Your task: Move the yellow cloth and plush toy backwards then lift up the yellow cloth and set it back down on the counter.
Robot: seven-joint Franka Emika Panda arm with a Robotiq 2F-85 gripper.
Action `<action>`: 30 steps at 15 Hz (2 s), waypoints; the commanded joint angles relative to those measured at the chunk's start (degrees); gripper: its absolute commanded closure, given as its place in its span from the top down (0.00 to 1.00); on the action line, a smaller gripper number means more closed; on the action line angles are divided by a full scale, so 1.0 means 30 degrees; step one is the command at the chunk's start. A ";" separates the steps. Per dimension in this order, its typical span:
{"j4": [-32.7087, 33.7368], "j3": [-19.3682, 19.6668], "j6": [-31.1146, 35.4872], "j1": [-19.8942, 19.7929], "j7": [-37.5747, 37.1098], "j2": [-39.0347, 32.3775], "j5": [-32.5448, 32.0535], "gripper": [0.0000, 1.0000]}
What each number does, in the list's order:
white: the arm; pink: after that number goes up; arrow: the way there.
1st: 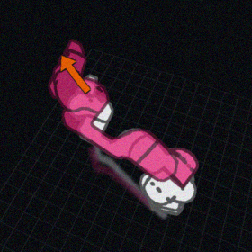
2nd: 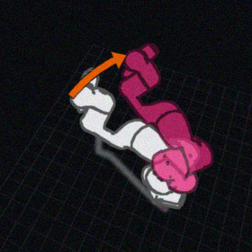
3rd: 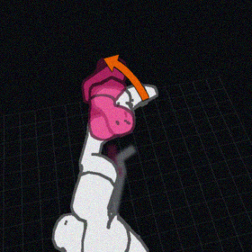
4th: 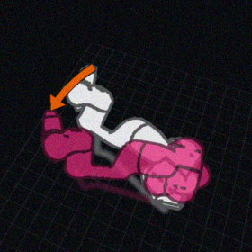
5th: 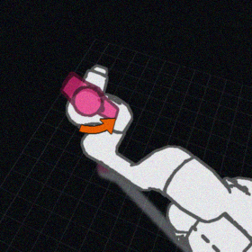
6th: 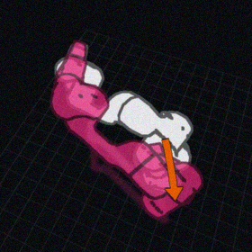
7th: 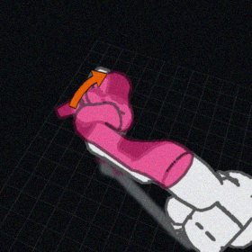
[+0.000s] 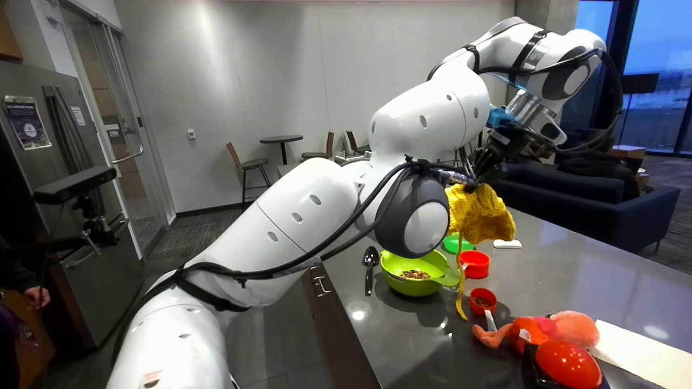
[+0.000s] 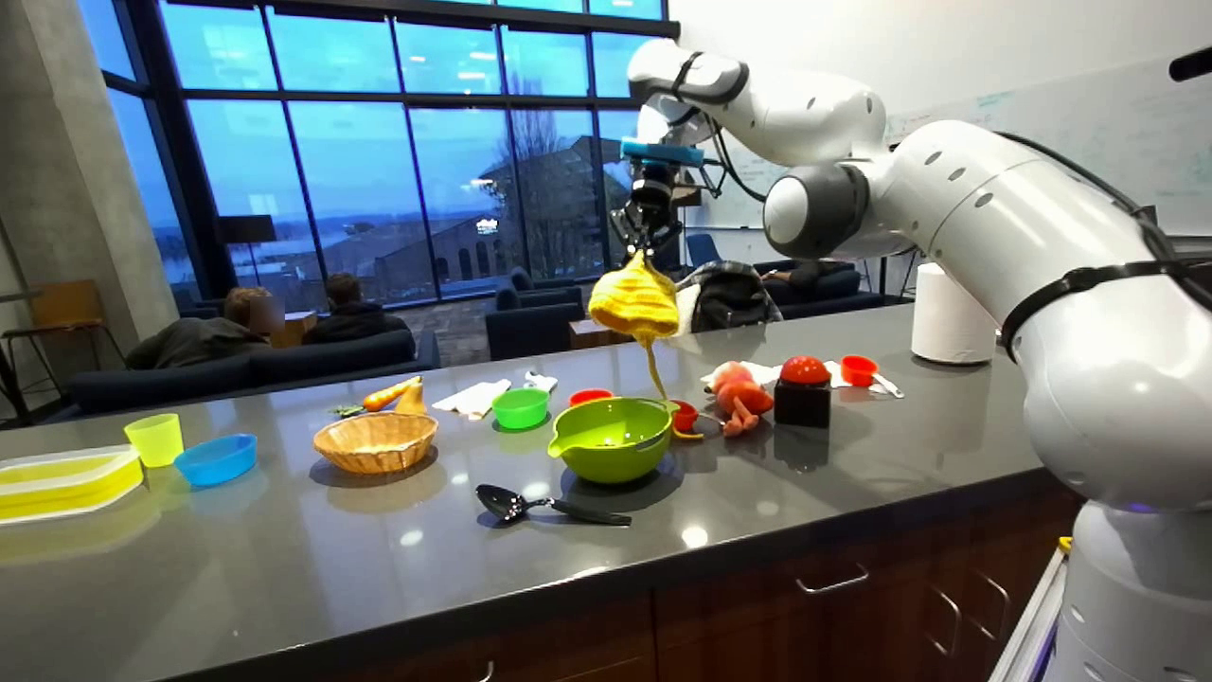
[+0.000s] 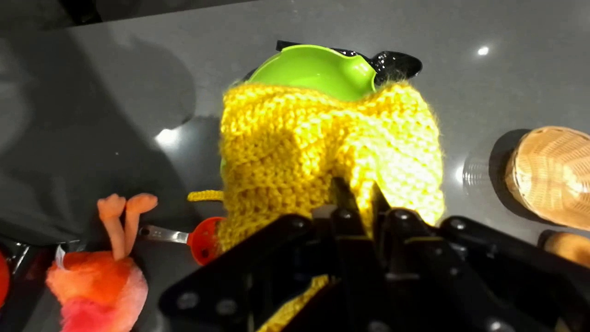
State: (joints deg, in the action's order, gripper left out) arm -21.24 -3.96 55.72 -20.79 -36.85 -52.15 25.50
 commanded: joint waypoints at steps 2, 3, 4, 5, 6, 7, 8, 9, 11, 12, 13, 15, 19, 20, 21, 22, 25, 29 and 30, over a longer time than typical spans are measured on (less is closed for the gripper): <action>0.0247 0.0261 0.1371 -0.0223 -0.3225 -0.0412 0.0531 0.02; 0.0260 0.0623 0.1388 -0.0064 -0.3552 -0.0364 -0.0013 0.02; 0.0257 0.1161 0.1309 0.0174 -0.4112 -0.0242 -0.0699 0.02; 0.0106 0.1510 0.1189 0.0278 -0.4420 -0.0076 -0.1146 0.02; 0.0039 0.1865 0.1025 0.0368 -0.4825 0.0026 -0.1594 0.02; 0.0077 0.2191 0.0884 0.0435 -0.5256 0.0047 -0.2019 0.02; 0.0084 0.2502 0.0755 0.0496 -0.5698 0.0096 -0.2436 0.02; 0.0084 0.2811 0.0623 0.0579 -0.6162 0.0149 -0.2859 0.02; 0.0093 0.3400 0.0370 0.0764 -0.7204 0.0254 -0.3644 0.02; 0.0102 0.3677 0.0170 0.0839 -0.7815 0.0307 -0.3936 0.02; 0.0104 0.3940 -0.0081 0.0928 -0.8431 0.0350 -0.4230 0.02; 0.0110 0.4398 -0.0793 0.1091 -0.9788 0.0445 -0.4699 0.02; 0.0176 0.4676 -0.2391 0.1191 -1.1933 0.0431 -0.4625 0.02; -0.0634 0.3742 -0.1678 0.1119 -1.0959 0.0882 -0.5184 0.15; -0.0401 0.3544 -0.1240 0.1189 -0.9865 0.0744 -0.5286 0.35; -0.0190 0.3356 -0.0694 0.1361 -0.8651 0.0603 -0.5507 0.40; -0.0277 0.2728 0.0217 0.1752 -0.6385 0.0464 -0.5567 0.58; 0.1069 0.2151 0.0373 0.2469 -0.3401 -0.0765 -0.5171 0.85; -0.0398 0.1907 0.0944 0.2623 -0.2354 -0.0043 -0.5511 0.93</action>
State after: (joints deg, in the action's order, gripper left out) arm -21.22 2.99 57.42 -14.16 -50.95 -52.51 10.31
